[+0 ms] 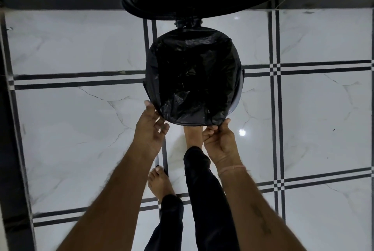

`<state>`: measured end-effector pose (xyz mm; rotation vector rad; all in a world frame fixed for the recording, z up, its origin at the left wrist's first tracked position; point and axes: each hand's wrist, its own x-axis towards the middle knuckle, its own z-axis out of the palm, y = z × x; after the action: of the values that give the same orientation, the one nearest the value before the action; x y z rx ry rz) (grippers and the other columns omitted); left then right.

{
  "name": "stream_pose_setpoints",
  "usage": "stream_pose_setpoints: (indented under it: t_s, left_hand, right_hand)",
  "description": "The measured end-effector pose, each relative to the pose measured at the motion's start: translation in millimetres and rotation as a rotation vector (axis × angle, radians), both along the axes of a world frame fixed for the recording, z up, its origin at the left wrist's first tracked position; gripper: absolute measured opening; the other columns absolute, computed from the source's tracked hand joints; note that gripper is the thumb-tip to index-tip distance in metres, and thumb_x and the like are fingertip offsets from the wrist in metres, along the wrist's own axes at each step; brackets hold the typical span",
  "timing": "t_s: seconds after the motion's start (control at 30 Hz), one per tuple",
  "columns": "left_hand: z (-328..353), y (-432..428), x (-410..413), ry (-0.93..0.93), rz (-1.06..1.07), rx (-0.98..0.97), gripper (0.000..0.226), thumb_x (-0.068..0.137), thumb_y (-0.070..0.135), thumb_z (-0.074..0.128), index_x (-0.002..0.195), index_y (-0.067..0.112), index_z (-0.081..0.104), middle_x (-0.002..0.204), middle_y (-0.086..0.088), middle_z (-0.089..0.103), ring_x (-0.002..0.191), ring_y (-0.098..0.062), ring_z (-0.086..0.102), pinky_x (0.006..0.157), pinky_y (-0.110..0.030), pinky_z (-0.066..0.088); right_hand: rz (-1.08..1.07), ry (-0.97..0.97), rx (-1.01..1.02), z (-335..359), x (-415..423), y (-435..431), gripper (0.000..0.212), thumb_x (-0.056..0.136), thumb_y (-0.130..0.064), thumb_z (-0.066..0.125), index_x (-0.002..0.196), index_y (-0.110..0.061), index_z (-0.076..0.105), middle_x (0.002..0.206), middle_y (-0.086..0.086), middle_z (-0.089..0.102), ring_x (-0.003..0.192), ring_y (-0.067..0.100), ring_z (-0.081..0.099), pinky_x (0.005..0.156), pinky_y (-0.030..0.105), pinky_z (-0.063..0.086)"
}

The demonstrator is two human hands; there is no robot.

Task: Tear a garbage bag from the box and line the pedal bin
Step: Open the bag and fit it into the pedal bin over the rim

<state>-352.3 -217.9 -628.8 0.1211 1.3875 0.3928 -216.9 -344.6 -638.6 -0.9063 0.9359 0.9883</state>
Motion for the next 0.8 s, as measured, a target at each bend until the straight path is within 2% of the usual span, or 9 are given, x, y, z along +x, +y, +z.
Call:
stream_pose_setpoints:
  t_s: [0.13, 0.27, 0.37, 0.47, 0.5, 0.6, 0.67, 0.8]
  left_hand:
    - [4.1, 2.4, 6.2, 0.109, -0.052, 0.078, 0.014, 0.101, 0.036, 0.062, 0.096, 0.022, 0.064, 0.091, 0.003, 0.068, 0.086, -0.017, 0.058, 0.083, -0.031, 0.052]
    - [0.7, 0.5, 10.9, 0.110, -0.026, 0.095, 0.016, 0.102, 0.034, 0.060, 0.091, 0.022, 0.060, 0.087, 0.003, 0.065, 0.077, -0.015, 0.054, 0.081, -0.030, 0.054]
    - [-4.3, -1.1, 11.6, 0.101, -0.008, 0.103, 0.016, 0.102, 0.034, 0.059, 0.091, 0.023, 0.059, 0.090, 0.003, 0.063, 0.077, -0.016, 0.052, 0.081, -0.032, 0.052]
    - [-6.9, -2.3, 9.7, 0.106, -0.021, 0.113, 0.017, 0.101, 0.038, 0.059, 0.094, 0.023, 0.060, 0.095, 0.003, 0.065, 0.081, -0.016, 0.054, 0.081, -0.032, 0.051]
    - [-6.9, -2.8, 9.1, 0.110, -0.034, 0.113, 0.018, 0.101, 0.040, 0.059, 0.096, 0.023, 0.061, 0.096, 0.003, 0.065, 0.082, -0.016, 0.055, 0.082, -0.032, 0.051]
    - [-6.2, -3.4, 9.5, 0.129, -0.051, 0.115, 0.018, 0.100, 0.041, 0.059, 0.095, 0.024, 0.061, 0.095, 0.005, 0.066, 0.084, -0.015, 0.057, 0.083, -0.032, 0.050]
    - [-4.9, -2.3, 10.2, 0.137, -0.058, 0.117, 0.018, 0.100, 0.041, 0.059, 0.095, 0.024, 0.060, 0.095, 0.006, 0.068, 0.085, -0.014, 0.060, 0.083, -0.031, 0.050]
    - [-7.6, -1.3, 6.8, 0.120, -0.073, 0.119, 0.016, 0.099, 0.039, 0.060, 0.096, 0.024, 0.060, 0.096, 0.008, 0.069, 0.089, -0.013, 0.062, 0.085, -0.030, 0.049]
  right_hand:
    - [-0.002, 0.045, -0.046, -2.3, 27.2, 3.0, 0.047, 0.111, -0.034, 0.044, 0.075, -0.017, 0.069, 0.056, -0.007, 0.059, 0.034, 0.003, 0.042, 0.036, 0.014, 0.033]
    - [0.007, 0.115, -0.131, -10.4, 58.6, 6.9, 0.040, 0.114, -0.019, 0.036, 0.079, -0.021, 0.056, 0.048, -0.007, 0.050, 0.027, 0.004, 0.036, 0.028, 0.015, 0.022]
    - [0.024, 0.014, -0.189, -11.4, 69.6, 12.0, 0.040, 0.113, -0.025, 0.040, 0.076, -0.020, 0.052, 0.044, -0.008, 0.048, 0.028, 0.002, 0.036, 0.031, 0.013, 0.025]
    - [0.216, -0.174, -0.232, 0.8, 72.0, 9.8, 0.046, 0.104, -0.052, 0.051, 0.072, -0.018, 0.056, 0.053, -0.009, 0.047, 0.040, 0.002, 0.041, 0.041, 0.012, 0.035]
    - [0.281, -0.236, -0.251, 3.7, 70.2, 5.7, 0.044, 0.101, -0.053, 0.055, 0.077, -0.017, 0.060, 0.059, -0.008, 0.051, 0.046, 0.002, 0.044, 0.046, 0.013, 0.040]
    - [0.406, -0.423, -0.320, 9.8, 62.7, -3.1, 0.021, 0.099, -0.029, 0.069, 0.086, -0.015, 0.062, 0.068, -0.005, 0.062, 0.058, 0.006, 0.053, 0.059, 0.016, 0.050]
    - [0.404, -0.468, -0.363, 10.2, 61.5, -1.2, 0.019, 0.098, -0.016, 0.071, 0.082, -0.013, 0.061, 0.066, -0.003, 0.063, 0.059, 0.008, 0.055, 0.059, 0.018, 0.051]
    - [0.256, -0.341, -0.419, 7.1, 66.6, 11.4, 0.021, 0.101, -0.018, 0.067, 0.082, -0.011, 0.064, 0.062, -0.004, 0.059, 0.050, 0.005, 0.046, 0.049, 0.015, 0.045]
